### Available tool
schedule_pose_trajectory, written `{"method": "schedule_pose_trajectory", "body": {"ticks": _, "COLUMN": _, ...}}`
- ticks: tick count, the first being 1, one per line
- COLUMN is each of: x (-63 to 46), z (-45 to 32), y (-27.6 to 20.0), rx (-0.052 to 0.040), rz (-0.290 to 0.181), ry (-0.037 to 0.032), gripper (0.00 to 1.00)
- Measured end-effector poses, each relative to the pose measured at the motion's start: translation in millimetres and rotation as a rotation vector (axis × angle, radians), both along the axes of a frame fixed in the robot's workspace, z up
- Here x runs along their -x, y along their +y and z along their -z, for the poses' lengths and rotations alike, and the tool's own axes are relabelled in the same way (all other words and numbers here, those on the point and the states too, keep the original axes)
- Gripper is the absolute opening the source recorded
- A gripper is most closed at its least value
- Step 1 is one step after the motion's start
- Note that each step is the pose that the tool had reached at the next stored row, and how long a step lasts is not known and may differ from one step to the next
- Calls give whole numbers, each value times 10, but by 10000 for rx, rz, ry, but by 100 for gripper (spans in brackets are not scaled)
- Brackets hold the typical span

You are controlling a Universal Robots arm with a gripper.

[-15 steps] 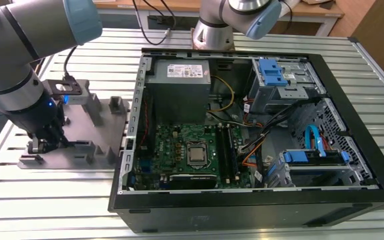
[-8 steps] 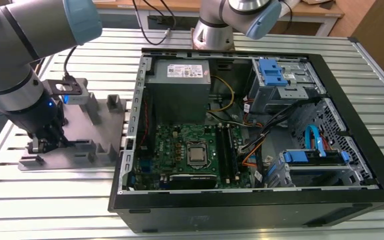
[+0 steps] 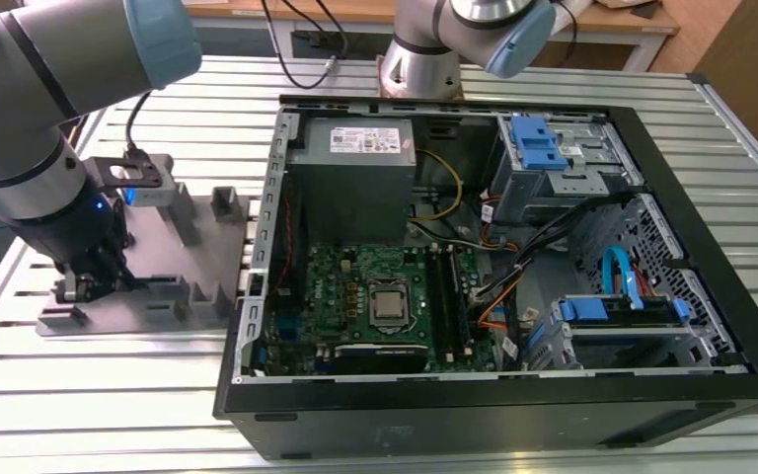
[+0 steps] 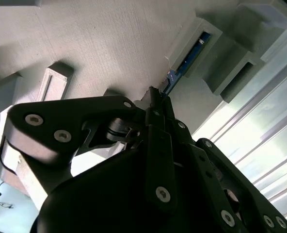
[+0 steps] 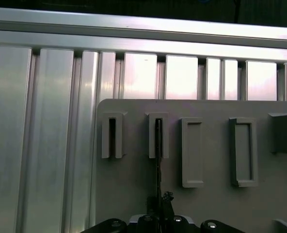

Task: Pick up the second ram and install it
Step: 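Pick up the second ram and move it above second insertion slot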

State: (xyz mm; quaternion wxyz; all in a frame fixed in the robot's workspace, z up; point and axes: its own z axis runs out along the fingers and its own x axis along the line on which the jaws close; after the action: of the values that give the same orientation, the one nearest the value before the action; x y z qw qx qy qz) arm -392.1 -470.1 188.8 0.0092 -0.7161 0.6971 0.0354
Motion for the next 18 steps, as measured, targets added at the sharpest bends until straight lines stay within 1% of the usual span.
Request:
{"method": "schedule_pose_trajectory", "body": {"ticks": 9, "x": 0, "z": -2, "y": 0, "rx": -38, "rz": 0, "ry": -1, "gripper": 14}}
{"method": "schedule_pose_trajectory", "body": {"ticks": 11, "x": 1, "z": -14, "y": 0, "rx": -37, "rz": 0, "ry": 1, "gripper": 14}}
{"method": "schedule_pose_trajectory", "body": {"ticks": 18, "x": 0, "z": -139, "y": 0, "rx": -60, "rz": 0, "ry": 0, "gripper": 14}}
